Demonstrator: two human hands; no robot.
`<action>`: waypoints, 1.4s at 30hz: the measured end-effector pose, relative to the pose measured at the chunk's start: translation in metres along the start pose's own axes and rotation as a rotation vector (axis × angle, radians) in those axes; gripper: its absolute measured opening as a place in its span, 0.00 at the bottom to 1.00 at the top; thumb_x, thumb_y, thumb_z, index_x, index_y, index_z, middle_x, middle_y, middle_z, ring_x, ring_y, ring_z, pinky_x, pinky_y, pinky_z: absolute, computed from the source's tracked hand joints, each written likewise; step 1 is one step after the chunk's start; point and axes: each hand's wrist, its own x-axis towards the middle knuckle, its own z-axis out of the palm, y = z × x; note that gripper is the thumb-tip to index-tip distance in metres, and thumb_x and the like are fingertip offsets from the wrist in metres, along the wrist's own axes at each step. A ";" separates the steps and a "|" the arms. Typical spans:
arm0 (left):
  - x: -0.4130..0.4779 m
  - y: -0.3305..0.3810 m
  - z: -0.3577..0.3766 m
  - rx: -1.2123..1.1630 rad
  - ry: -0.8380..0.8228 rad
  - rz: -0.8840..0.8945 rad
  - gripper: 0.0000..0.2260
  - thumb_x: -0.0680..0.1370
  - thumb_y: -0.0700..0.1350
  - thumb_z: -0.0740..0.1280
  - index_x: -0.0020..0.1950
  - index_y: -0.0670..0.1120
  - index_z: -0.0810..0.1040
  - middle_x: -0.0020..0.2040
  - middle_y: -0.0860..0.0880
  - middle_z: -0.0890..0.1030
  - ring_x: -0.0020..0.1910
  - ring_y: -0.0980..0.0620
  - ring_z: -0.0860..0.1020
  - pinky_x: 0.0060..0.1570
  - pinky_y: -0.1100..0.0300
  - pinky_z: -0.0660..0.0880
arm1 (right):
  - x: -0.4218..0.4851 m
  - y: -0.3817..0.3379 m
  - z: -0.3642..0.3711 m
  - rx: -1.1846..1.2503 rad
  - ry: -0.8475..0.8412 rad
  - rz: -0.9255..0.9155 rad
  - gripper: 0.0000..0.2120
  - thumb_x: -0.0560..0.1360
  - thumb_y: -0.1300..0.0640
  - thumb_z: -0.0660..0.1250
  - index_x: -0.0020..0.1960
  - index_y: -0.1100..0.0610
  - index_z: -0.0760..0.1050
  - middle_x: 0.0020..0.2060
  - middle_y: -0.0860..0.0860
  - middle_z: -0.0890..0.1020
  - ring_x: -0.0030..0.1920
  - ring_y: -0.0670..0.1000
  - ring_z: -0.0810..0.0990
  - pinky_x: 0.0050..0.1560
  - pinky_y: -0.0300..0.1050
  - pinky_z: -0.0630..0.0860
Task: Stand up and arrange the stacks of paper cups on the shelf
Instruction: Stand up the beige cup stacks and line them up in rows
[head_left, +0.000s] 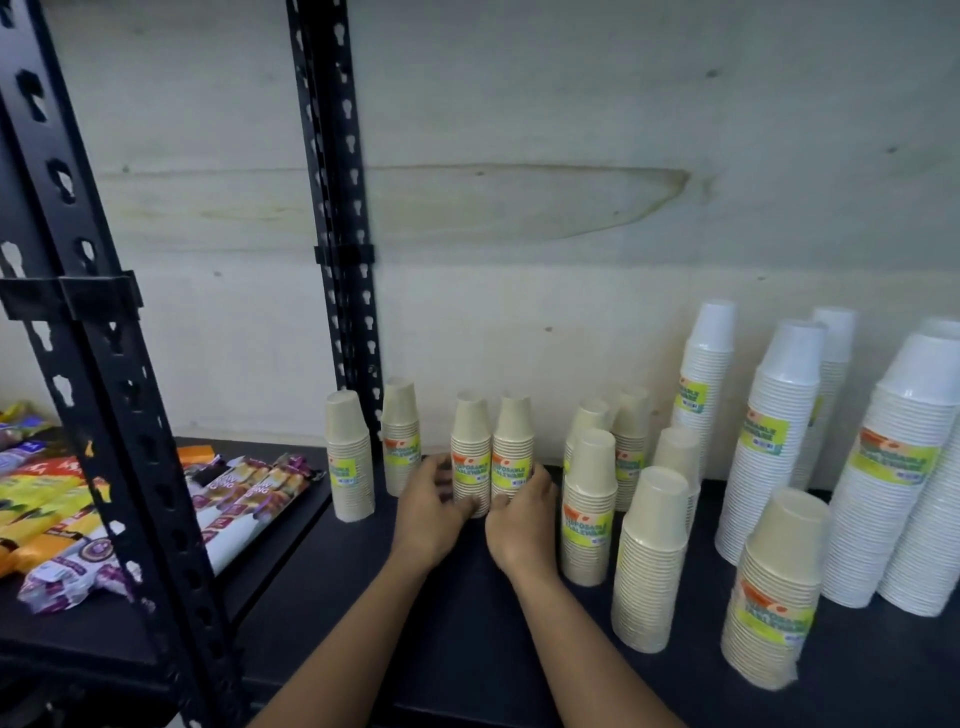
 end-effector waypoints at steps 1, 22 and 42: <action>0.004 0.000 0.003 -0.012 0.000 -0.001 0.25 0.73 0.37 0.77 0.66 0.51 0.72 0.54 0.57 0.80 0.54 0.59 0.80 0.51 0.66 0.77 | 0.005 -0.002 0.000 -0.019 0.008 0.003 0.25 0.78 0.62 0.66 0.73 0.61 0.63 0.65 0.57 0.71 0.66 0.56 0.72 0.64 0.45 0.69; 0.036 -0.021 0.008 0.053 -0.012 0.092 0.29 0.75 0.39 0.74 0.74 0.50 0.71 0.60 0.52 0.81 0.55 0.56 0.81 0.56 0.59 0.80 | 0.036 0.009 0.023 -0.030 0.069 0.032 0.21 0.76 0.61 0.69 0.67 0.59 0.70 0.62 0.56 0.77 0.62 0.57 0.77 0.63 0.52 0.75; 0.004 -0.009 -0.005 0.132 0.014 -0.065 0.27 0.75 0.46 0.77 0.71 0.43 0.74 0.60 0.50 0.81 0.59 0.56 0.78 0.58 0.68 0.73 | 0.018 0.002 0.014 0.080 0.101 -0.071 0.40 0.75 0.57 0.72 0.80 0.59 0.54 0.76 0.58 0.62 0.76 0.60 0.63 0.75 0.56 0.64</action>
